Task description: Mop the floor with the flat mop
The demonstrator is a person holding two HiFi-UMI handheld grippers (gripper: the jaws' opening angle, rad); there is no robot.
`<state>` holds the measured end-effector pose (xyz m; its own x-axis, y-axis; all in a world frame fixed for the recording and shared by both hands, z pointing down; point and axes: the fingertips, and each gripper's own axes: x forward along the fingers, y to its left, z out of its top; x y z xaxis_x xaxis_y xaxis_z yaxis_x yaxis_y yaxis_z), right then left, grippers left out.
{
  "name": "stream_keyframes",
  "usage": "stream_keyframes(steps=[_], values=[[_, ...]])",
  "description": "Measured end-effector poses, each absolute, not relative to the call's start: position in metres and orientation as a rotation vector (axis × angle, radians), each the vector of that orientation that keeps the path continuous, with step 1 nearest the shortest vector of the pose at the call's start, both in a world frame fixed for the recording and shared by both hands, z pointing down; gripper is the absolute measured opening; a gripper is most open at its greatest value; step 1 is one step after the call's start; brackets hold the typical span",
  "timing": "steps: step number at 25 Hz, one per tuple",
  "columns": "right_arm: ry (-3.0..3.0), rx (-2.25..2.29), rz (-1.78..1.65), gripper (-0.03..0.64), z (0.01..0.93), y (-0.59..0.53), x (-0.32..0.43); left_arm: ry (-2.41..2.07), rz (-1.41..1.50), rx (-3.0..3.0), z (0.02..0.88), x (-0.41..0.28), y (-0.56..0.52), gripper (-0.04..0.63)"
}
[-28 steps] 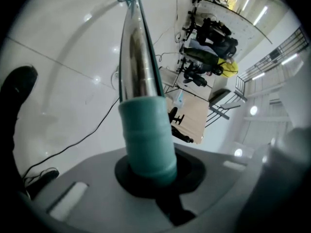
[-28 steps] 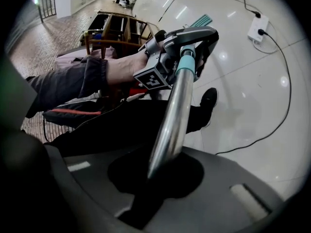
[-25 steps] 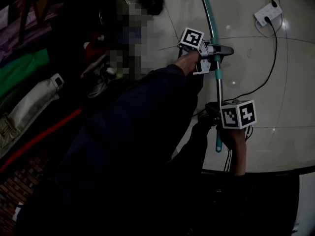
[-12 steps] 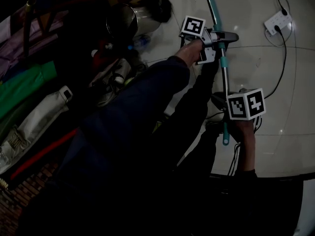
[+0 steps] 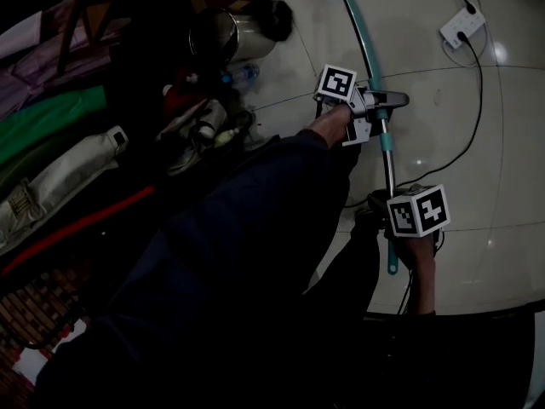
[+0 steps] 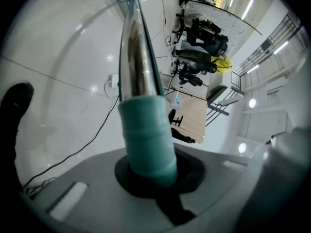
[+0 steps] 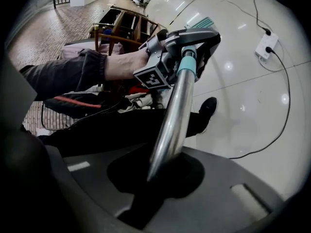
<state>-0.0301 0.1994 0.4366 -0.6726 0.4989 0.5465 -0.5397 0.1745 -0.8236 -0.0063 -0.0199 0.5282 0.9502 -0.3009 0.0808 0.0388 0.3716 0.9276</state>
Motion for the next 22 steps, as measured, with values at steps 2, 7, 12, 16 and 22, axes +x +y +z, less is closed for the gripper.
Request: stream_keyframes(steps=[2, 7, 12, 16, 22], values=[[-1.64, 0.032, 1.61, 0.055, 0.426, 0.234, -0.01, -0.246, -0.216, 1.165, 0.518, 0.013, 0.016, 0.02], [-1.631, 0.008, 1.573, 0.057, 0.412, 0.329, 0.04, -0.223, -0.209, 1.145, 0.502, 0.06, 0.113, 0.018], [-1.613, -0.023, 1.549, 0.06, 0.401, 0.43, 0.088, -0.229, -0.212, 1.107, 0.499, 0.106, 0.22, 0.018], [-1.602, -0.043, 1.531, 0.063, 0.402, 0.492, 0.128, -0.221, -0.217, 1.086, 0.504, 0.145, 0.286, 0.018], [-1.597, -0.056, 1.547, 0.064, 0.401, 0.558, 0.155, -0.204, -0.19, 1.053, 0.509, 0.177, 0.357, 0.018]])
